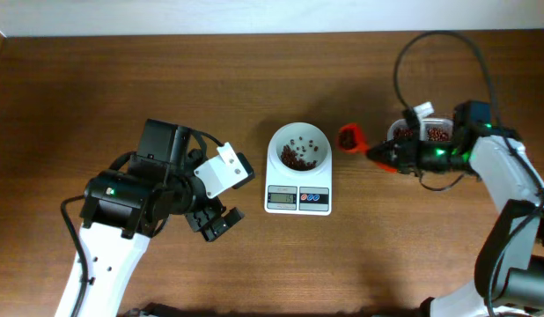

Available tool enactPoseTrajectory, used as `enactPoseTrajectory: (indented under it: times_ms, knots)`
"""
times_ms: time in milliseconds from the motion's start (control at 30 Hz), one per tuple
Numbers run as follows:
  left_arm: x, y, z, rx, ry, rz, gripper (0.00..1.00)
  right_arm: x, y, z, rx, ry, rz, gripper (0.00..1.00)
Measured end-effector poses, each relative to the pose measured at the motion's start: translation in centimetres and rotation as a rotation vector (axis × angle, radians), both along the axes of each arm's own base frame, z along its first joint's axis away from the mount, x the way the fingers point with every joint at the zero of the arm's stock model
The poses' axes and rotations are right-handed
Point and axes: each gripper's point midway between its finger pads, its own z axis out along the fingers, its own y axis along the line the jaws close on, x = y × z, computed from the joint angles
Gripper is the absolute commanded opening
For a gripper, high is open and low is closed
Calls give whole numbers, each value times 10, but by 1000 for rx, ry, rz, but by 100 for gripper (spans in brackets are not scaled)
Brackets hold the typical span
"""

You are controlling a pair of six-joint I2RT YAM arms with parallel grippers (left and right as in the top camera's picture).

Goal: Scoop and weigh 50g on scale
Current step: 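Carry the filled scoop over the white bowl with the right gripper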

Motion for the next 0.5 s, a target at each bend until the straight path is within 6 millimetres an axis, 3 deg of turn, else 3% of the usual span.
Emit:
enactPoseTrajectory:
  times_ms: [233, 367, 500]
  knots:
    - [0, 0, 0, 0, 0, 0, 99, -12, 41, 1, 3, -3, 117, 4]
    - [0, 0, 0, 0, -1, 0, 99, -7, 63, 2, -1, -67, 167, 4]
    - [0, 0, 0, 0, -1, 0, 99, 0, 68, -11, -103, -123, 181, 4]
